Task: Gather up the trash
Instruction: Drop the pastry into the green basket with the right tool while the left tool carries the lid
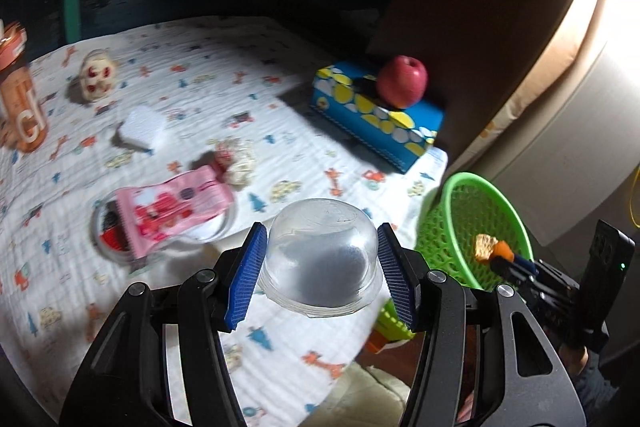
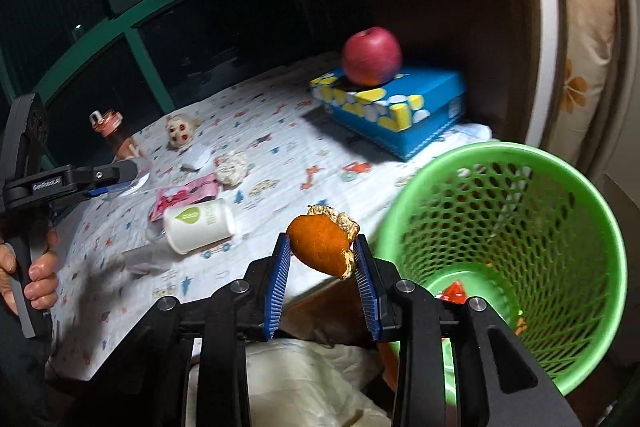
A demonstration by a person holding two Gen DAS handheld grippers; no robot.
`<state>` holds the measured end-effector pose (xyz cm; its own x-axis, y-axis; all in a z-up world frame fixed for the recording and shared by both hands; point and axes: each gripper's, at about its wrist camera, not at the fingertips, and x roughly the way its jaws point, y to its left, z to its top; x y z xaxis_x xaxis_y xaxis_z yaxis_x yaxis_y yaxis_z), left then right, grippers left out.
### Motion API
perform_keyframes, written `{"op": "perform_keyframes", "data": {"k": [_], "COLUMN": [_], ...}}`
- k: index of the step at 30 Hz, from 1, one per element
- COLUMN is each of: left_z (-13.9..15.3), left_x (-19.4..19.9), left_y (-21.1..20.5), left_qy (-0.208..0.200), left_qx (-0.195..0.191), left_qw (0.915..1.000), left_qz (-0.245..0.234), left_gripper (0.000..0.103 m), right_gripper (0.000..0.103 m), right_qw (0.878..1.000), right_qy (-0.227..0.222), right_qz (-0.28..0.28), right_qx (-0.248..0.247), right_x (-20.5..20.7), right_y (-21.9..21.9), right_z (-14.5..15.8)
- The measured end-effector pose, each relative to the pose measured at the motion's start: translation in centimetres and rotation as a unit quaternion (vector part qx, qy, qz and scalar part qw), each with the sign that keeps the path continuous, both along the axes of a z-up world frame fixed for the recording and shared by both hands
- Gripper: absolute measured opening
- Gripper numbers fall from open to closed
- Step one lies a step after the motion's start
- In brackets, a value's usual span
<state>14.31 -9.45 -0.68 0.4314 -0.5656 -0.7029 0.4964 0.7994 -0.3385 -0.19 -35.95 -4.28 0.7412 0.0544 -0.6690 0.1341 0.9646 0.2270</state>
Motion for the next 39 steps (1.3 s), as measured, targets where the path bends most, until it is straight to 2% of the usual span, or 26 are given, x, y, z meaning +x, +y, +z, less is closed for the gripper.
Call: {"op": "perform_keyframes", "data": {"k": [5,8,17,19,21,22,29,37,39], "left_z": [0.1,0.2,-0.1,-0.3,-0.4,-0.5,-1.1,-1.9,-2.1], "left_x": [-0.5,-0.9,-1.4,-1.5,-1.6,-1.7,-2.3,-3.8,-4.2], "left_y": [-4.2,-6.3,-10.0,-10.3,-10.7,-11.0,-12.8,-17.1,-18.3], "left_qy": [0.000,0.000,0.004,0.005,0.007,0.007,0.013,0.021,0.021], "left_qx": [0.000,0.003,0.015,0.018,0.020,0.021,0.021,0.023,0.024], "left_qw": [0.9994,0.9987,0.9966,0.9963,0.9959,0.9956,0.9935,0.9886,0.9868], "left_qz": [-0.034,-0.052,-0.081,-0.084,-0.088,-0.091,-0.111,-0.147,-0.159], "left_gripper": [0.056,0.056,0.056,0.056,0.056,0.056,0.056,0.056,0.056], "right_gripper": [0.032,0.032,0.034,0.038,0.050,0.052,0.054,0.060,0.065], "right_qw": [0.998,0.995,0.992,0.992,0.992,0.992,0.991,0.987,0.986], "right_qy": [0.016,0.028,0.048,0.050,0.047,0.043,0.028,-0.005,-0.013], "right_qz": [-0.067,-0.090,-0.114,-0.112,-0.116,-0.116,-0.129,-0.156,-0.164], "right_qx": [-0.014,-0.015,0.022,0.030,0.033,0.036,0.037,0.028,0.026], "right_x": [-1.2,-1.2,-0.4,0.0,0.1,0.1,-1.0,-4.8,-5.7], "right_y": [-5.4,-7.6,-11.4,-11.8,-12.0,-12.1,-12.7,-13.9,-14.3], "right_z": [-0.4,-1.2,-3.5,-4.0,-4.2,-4.2,-3.2,-0.6,0.0]}}
